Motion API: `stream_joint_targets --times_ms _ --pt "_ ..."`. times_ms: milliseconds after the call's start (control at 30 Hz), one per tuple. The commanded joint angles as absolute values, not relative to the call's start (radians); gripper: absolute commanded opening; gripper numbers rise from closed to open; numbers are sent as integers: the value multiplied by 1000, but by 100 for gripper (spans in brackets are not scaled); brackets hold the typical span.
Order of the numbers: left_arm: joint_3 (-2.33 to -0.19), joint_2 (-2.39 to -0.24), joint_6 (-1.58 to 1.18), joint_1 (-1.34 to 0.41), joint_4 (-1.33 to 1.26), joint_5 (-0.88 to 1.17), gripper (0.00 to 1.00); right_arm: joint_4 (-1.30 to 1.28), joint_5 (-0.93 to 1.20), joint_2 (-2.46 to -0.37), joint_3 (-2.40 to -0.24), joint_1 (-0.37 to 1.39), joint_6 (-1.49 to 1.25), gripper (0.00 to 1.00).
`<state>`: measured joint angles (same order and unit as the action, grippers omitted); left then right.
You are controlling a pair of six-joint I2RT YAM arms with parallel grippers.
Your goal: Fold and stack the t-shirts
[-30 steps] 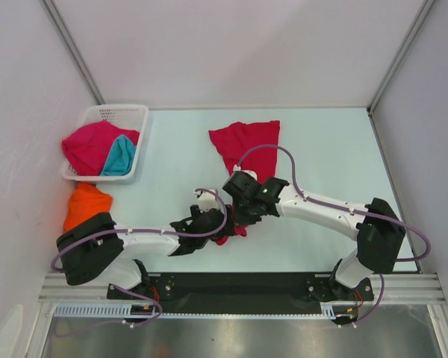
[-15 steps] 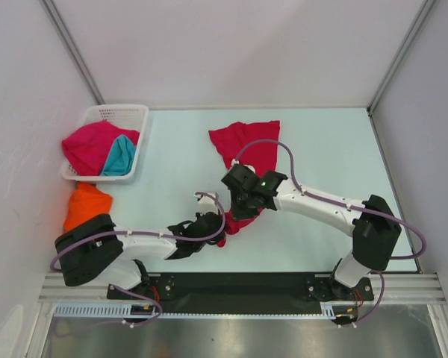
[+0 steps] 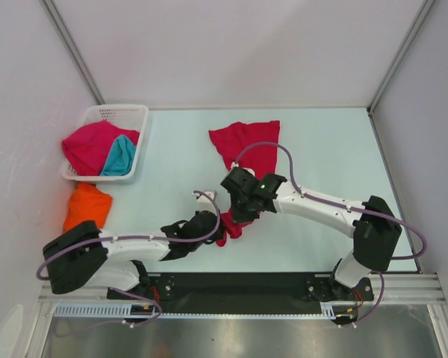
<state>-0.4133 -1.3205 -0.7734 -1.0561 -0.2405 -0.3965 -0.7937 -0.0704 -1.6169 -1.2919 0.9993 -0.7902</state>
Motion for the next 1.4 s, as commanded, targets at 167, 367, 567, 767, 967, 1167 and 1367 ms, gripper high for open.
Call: stream_joint_targets --times_ms 167,367,567,767,967,1167,1367 --pt "-524 -968 -733 -1058 -8 -367 0 -867 -110 -1461 -1290 1063 -867 0" --pt "-610 -937 -683 -1058 115 -383 0 -859 -147 -1417 -1241 1077 -926 0" --pt "-670 -1014 -652 -1019 109 -333 0 -861 -238 -1440 -1235 1065 -931 0" --pt "-730 -1104 -620 -921 84 -258 0 -851 -298 -1499 -1258 947 -846 0" --pt "-813 -1225 -565 -812 61 -210 0 -836 -324 -1551 -1316 819 -764 0" --pt "-931 -1405 -538 -733 31 -121 0 -822 -322 -1621 -1376 721 -690 0" --pt "-1040 -1586 -531 -723 20 -103 0 -828 -319 -1690 -1448 680 -655 0"
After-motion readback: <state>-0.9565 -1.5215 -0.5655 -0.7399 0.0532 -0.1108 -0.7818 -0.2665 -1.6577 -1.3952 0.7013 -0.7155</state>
